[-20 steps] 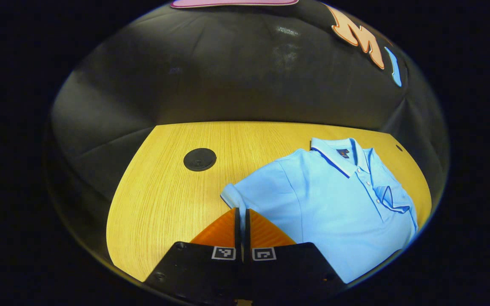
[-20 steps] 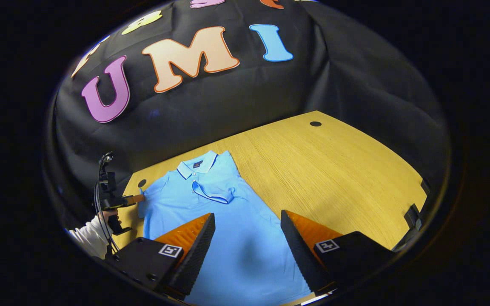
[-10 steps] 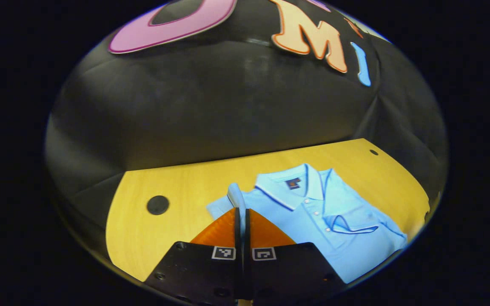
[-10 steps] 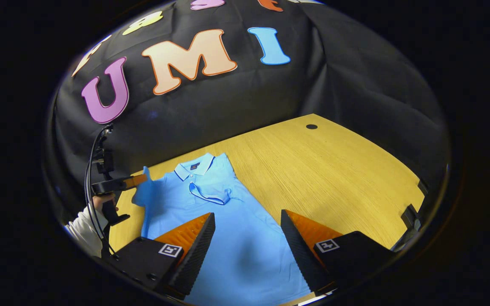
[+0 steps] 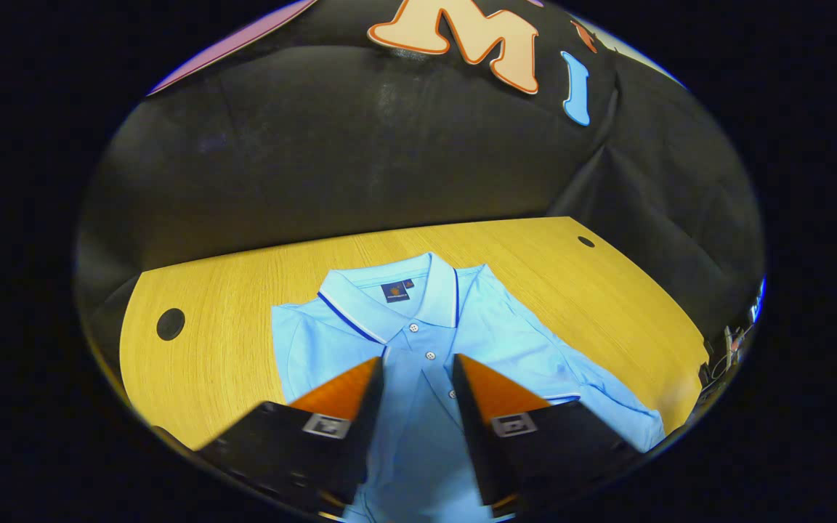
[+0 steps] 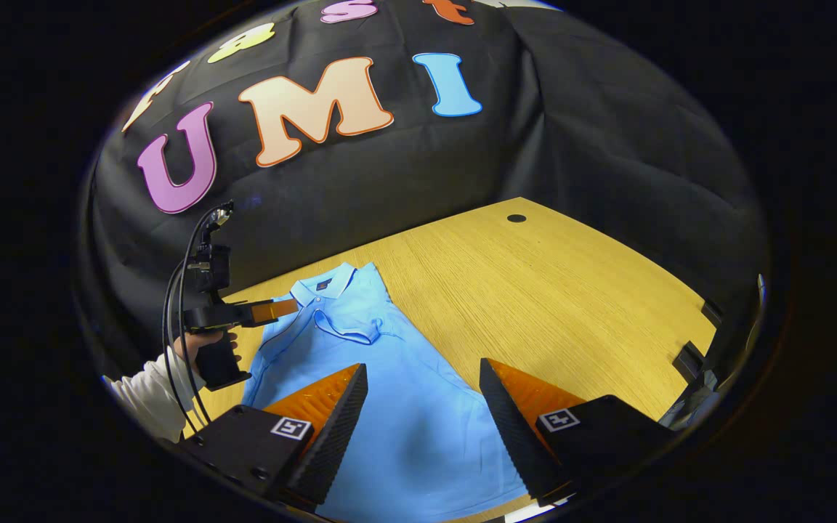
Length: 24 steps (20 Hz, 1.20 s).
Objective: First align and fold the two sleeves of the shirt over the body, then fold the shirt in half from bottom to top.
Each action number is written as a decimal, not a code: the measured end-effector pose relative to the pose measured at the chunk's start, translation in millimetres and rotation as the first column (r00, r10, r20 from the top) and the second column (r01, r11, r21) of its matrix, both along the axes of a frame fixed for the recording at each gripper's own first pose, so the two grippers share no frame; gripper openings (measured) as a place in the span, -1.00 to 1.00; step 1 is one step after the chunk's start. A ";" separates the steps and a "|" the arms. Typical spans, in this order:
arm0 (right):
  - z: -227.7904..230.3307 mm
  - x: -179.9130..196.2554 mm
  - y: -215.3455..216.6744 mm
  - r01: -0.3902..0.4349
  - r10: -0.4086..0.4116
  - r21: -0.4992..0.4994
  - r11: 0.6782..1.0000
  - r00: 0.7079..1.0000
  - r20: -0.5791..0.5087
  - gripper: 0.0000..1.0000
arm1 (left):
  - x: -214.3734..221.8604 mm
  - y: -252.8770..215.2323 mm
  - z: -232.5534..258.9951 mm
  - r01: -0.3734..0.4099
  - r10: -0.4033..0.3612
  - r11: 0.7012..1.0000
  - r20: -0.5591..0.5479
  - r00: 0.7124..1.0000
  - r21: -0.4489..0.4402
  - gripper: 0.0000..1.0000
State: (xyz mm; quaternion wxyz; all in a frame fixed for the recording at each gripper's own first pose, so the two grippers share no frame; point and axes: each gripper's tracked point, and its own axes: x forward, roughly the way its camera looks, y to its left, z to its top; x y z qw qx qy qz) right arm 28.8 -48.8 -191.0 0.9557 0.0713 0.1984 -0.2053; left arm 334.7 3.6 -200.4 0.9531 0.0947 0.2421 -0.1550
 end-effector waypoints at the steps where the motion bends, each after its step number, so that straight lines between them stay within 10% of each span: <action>1: -2.5 -4.0 -0.1 -0.008 0.008 -0.007 1.000 1.000 -0.003 0.94 | -6.0 3.6 4.4 -0.012 0.012 1.000 0.016 1.000 0.007 0.55; 2: -5.3 -7.9 -0.7 -0.015 0.015 -0.009 1.000 1.000 -0.009 0.82 | -8.6 8.1 4.3 -0.035 0.034 0.999 0.042 0.999 0.019 0.97; 10: -40.9 -61.9 -3.9 -0.148 0.148 -0.012 0.989 0.987 -0.056 0.94 | -161.5 52.0 43.5 -0.192 0.195 0.981 0.180 0.964 -0.038 0.92; 17: -94.6 -117.6 -12.1 -0.287 0.282 -0.009 0.958 0.948 -0.146 0.95 | -328.1 81.8 -26.2 -0.386 0.387 0.922 0.096 0.917 -0.032 0.92; 24: -145.0 -144.3 -43.1 -0.339 0.321 -0.041 0.940 0.918 -0.234 0.95 | -406.1 95.5 -91.9 -0.474 0.474 0.881 0.038 0.880 -0.001 0.92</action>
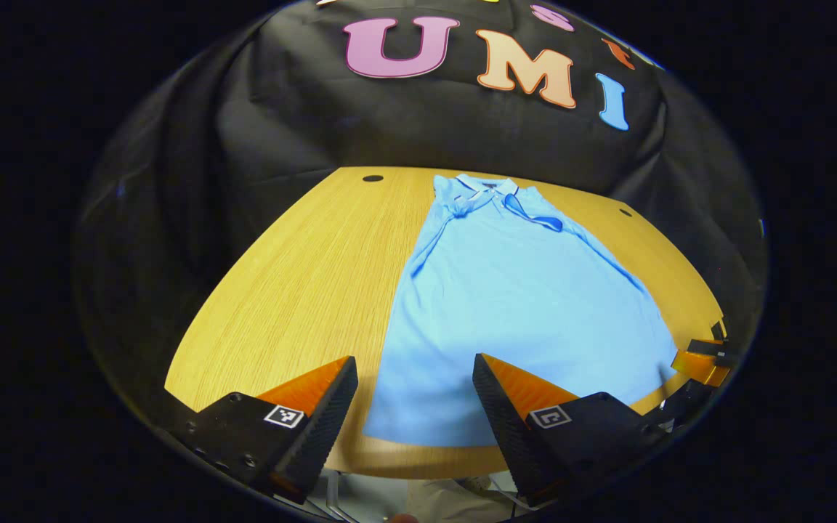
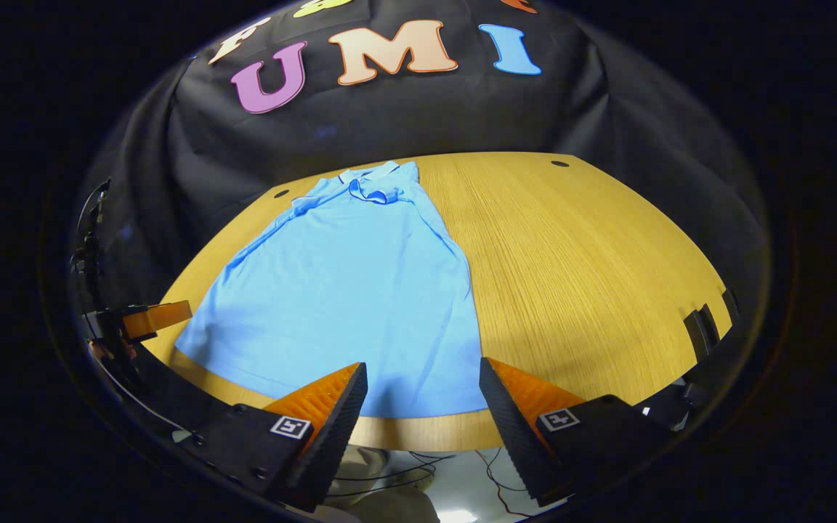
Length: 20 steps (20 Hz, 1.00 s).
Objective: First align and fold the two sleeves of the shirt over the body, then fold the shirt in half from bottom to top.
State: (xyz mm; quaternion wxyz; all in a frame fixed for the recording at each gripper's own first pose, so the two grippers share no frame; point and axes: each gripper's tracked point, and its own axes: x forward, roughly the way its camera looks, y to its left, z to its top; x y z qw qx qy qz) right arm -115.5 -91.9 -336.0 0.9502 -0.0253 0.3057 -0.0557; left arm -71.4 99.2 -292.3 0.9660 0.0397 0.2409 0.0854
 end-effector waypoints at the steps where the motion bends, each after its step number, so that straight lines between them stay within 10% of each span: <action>1: -4.8 -0.9 -1.2 -0.005 0.005 -0.004 1.000 1.000 -0.005 0.95 | -3.3 0.1 -4.3 -0.003 0.003 1.000 -0.002 1.000 0.003 0.92; 13: -19.1 -1.6 14.6 -0.077 0.077 -0.071 0.995 0.997 0.003 0.65 | -10.8 -14.3 -31.8 0.008 -0.008 0.999 0.004 1.000 0.035 0.83; 16: -20.9 -0.5 20.1 -0.097 0.097 -0.045 0.994 0.995 -0.001 0.09 | -10.3 -26.0 -35.2 0.028 -0.028 0.999 0.005 1.000 0.023 0.31; 19: -24.1 -2.5 24.1 -0.096 0.096 0.003 0.995 0.995 -0.008 -0.81 | -7.4 -36.9 -36.1 0.055 -0.055 0.998 0.010 0.998 -0.004 -0.82; 20: -23.9 -1.1 24.3 -0.097 0.097 0.005 0.995 0.995 -0.010 -0.78 | -7.5 -35.9 -34.8 0.058 -0.058 0.998 0.011 0.998 -0.011 -0.89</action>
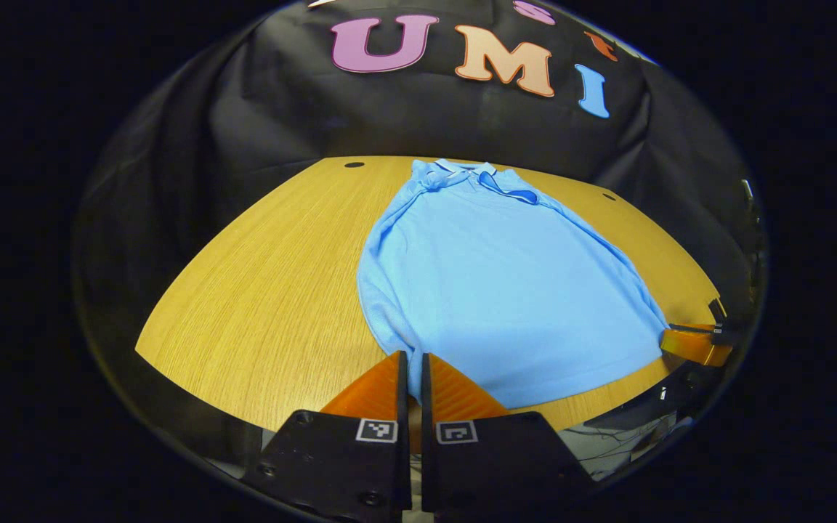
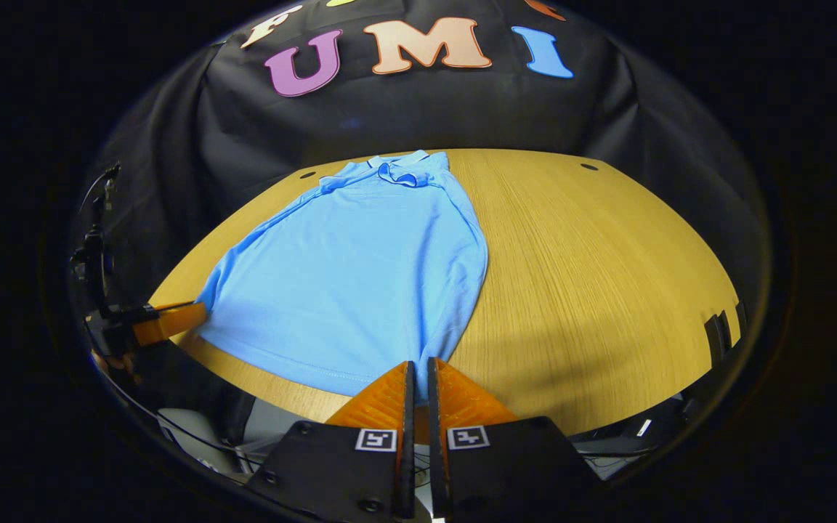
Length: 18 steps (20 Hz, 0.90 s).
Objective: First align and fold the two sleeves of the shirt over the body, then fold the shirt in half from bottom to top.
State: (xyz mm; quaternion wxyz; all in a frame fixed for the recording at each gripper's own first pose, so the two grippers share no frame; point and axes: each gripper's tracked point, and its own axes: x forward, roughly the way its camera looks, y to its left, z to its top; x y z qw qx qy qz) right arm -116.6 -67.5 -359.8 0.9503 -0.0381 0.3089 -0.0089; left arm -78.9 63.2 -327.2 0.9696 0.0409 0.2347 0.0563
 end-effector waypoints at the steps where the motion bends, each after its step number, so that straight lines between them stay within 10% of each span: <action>1: 2.5 1.5 -1.1 0.001 -0.001 -0.007 1.000 1.000 0.004 -0.77 | 1.0 0.2 -0.1 0.000 0.000 1.000 -0.004 1.000 -0.013 -0.99; 9: 31.0 20.9 7.7 0.020 -0.020 -0.010 1.000 0.999 0.045 -0.94 | 18.8 -2.6 29.5 0.009 -0.009 0.999 0.009 1.000 -0.053 -1.00; 18: 112.9 145.0 20.9 0.049 -0.044 -0.025 0.998 0.982 0.181 -0.94 | 141.2 7.9 123.1 0.076 -0.066 0.994 0.126 0.990 -0.079 -1.00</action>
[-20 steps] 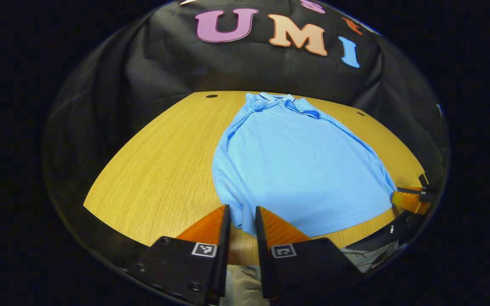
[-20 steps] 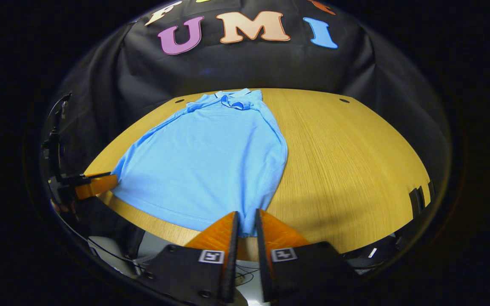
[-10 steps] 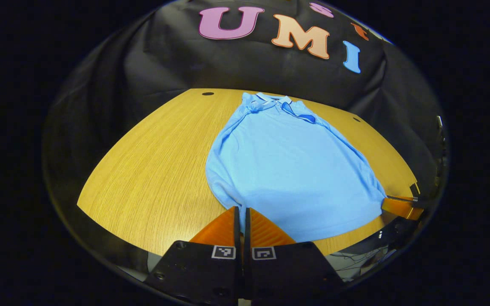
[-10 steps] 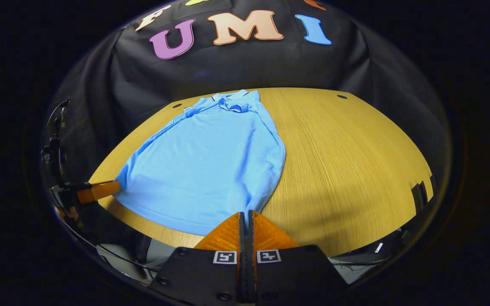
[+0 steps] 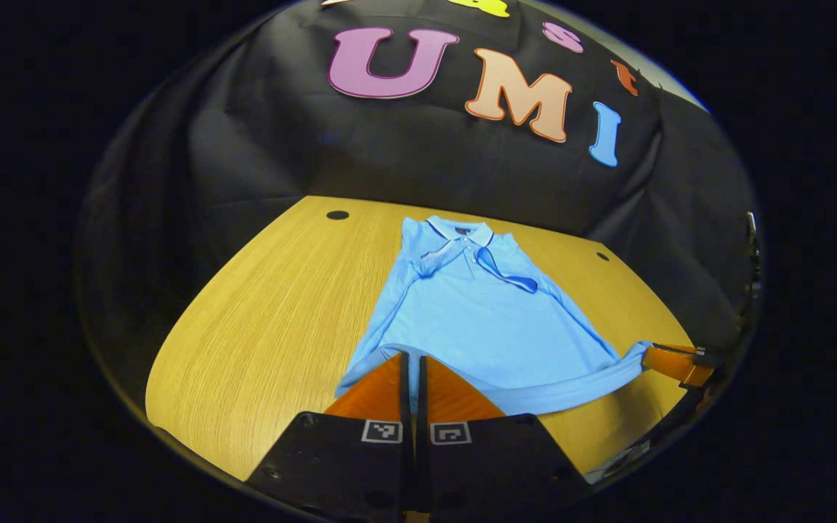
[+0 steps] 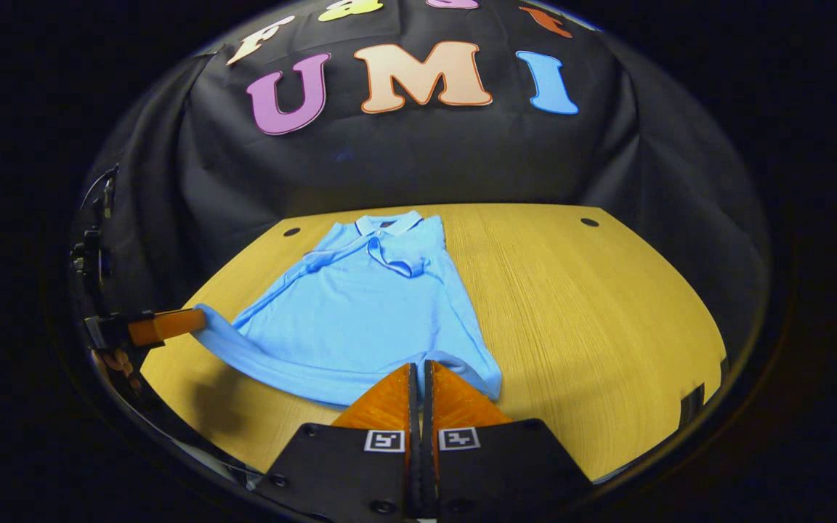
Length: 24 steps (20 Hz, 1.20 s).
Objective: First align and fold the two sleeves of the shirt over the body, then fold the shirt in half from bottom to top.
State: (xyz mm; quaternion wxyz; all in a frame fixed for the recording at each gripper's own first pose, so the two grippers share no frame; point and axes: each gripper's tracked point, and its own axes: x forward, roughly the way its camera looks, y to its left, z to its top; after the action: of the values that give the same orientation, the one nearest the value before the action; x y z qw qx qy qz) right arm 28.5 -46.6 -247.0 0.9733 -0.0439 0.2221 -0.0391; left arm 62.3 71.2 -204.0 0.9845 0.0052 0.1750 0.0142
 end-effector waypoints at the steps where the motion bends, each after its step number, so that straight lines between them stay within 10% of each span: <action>1: 6.7 19.9 0.8 0.005 -0.005 -0.001 1.000 1.000 0.011 -0.94 | 18.1 2.1 7.7 0.009 -0.009 1.000 0.003 1.000 0.001 -1.00; 15: 50.2 305.1 -30.8 0.106 -0.095 -0.083 0.991 0.987 0.130 -0.95 | 282.7 23.4 77.4 0.100 -0.101 0.995 0.068 0.993 0.016 -1.00; 22: 6.3 356.2 -40.7 0.142 -0.139 -0.037 0.989 0.988 0.075 -0.95 | 333.2 48.8 42.1 0.069 -0.068 0.993 -0.008 0.998 0.099 -0.99; 24: 9.9 354.8 -41.0 0.136 -0.132 -0.046 0.990 0.988 0.079 -0.74 | 329.4 50.8 43.0 0.063 -0.062 0.993 -0.014 0.998 0.101 -0.67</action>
State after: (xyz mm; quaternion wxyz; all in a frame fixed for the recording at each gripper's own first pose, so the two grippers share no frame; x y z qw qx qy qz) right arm 383.3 -87.6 -237.1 0.9747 -0.0526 0.1863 -0.1117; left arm 391.7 122.0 -161.0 0.9819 0.0608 0.1791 -0.0078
